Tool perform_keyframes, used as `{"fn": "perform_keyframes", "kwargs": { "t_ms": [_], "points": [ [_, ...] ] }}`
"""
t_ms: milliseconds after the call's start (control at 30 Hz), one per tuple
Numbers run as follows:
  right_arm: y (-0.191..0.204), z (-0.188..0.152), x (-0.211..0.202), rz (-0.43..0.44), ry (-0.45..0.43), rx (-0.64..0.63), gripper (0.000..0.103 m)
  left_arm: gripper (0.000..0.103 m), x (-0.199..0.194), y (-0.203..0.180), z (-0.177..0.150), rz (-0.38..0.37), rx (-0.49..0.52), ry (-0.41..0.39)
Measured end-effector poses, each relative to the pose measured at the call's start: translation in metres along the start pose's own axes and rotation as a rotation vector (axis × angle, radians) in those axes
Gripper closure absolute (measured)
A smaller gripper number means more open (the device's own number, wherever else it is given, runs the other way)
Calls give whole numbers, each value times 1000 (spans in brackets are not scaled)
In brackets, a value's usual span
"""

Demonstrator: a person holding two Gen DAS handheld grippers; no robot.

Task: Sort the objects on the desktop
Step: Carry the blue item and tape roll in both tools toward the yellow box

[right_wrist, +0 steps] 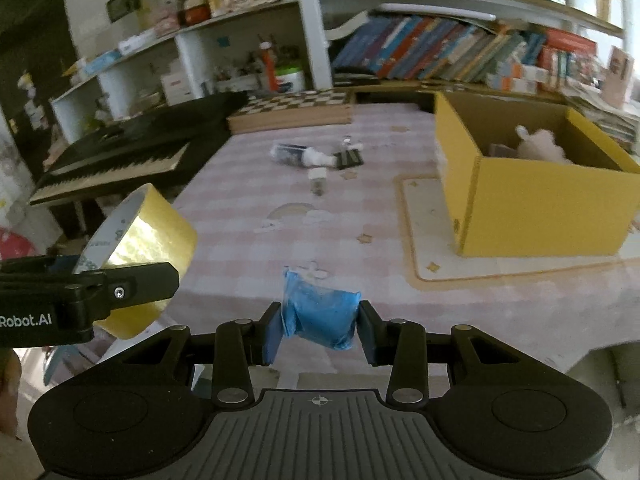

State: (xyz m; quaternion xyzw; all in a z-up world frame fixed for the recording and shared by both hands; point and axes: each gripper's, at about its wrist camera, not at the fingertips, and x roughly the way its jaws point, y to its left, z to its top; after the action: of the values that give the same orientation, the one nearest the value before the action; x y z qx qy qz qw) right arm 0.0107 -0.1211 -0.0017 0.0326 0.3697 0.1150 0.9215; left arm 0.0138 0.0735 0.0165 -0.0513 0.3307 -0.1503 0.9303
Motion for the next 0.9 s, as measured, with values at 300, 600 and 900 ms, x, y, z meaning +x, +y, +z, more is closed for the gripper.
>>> {"fn": "perform_keyframes", "kwargs": {
  "t_ms": [300, 600, 900],
  "points": [
    [-36, -14, -19, -115, -7, 104, 64, 23, 24, -39, 7, -140, 101, 29],
    [-79, -27, -38, -240, -17, 226, 64, 23, 53, -90, 14, -286, 224, 72],
    [-125, -31, -46, -322, -6, 317, 64, 23, 78, -136, 21, -398, 313, 106]
  ]
}}
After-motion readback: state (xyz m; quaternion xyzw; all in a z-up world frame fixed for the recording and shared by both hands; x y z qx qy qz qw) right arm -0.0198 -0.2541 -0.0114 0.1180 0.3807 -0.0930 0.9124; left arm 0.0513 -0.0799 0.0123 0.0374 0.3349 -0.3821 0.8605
